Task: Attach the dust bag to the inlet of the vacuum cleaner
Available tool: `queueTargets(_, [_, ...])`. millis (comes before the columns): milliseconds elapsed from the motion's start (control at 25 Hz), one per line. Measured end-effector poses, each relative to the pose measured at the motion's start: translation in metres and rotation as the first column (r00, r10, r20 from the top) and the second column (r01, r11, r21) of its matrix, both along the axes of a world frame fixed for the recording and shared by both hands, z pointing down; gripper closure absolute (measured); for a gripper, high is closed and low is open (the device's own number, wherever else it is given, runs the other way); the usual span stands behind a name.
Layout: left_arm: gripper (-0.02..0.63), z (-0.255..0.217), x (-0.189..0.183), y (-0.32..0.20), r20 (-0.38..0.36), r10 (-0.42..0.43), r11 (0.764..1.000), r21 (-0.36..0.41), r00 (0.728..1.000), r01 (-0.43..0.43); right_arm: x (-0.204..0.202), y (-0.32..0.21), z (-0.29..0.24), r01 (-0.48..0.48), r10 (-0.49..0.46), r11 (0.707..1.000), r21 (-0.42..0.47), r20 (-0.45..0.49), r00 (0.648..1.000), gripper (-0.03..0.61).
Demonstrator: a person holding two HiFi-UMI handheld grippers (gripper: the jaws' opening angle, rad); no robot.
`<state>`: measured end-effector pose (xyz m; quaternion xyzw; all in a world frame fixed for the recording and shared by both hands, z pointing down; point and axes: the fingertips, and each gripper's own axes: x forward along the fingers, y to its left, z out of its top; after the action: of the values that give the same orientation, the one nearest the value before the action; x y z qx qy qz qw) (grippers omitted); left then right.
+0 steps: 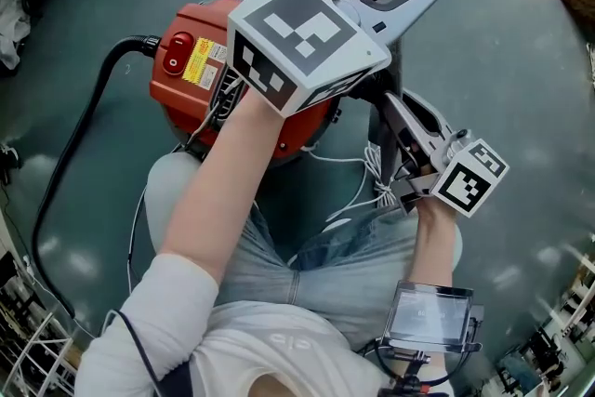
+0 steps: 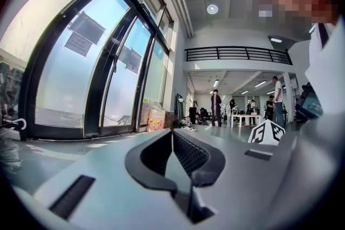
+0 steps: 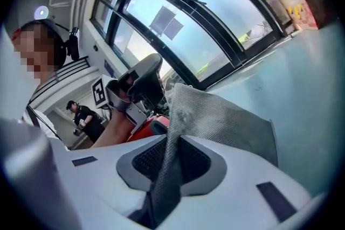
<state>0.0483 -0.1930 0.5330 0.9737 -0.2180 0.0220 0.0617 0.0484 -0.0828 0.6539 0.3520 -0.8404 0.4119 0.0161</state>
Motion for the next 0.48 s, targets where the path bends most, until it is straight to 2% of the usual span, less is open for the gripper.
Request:
queueTargets(120, [0.597,0.000,0.000,0.002,-0.009,0.010,1.000,0.000,1.000,-0.010,-0.004,-0.001,-0.001,0.020,-0.019,0.999,0.040,-0.022,1.000,0.525])
queueTargets(280, [0.597,-0.005,-0.009,-0.005,-0.018,-0.035,0.999,0.008,0.999,0.035,0.003,0.001,-0.004,0.061,-0.058,0.996,0.066,-0.043,0.997,0.512])
queueTargets(480, [0.597,-0.008,-0.008,-0.005,-0.021,-0.038,0.999,0.013,0.999,0.038,0.020,0.003,-0.011,0.094,-0.095,0.993,0.065,0.011,0.995,0.511])
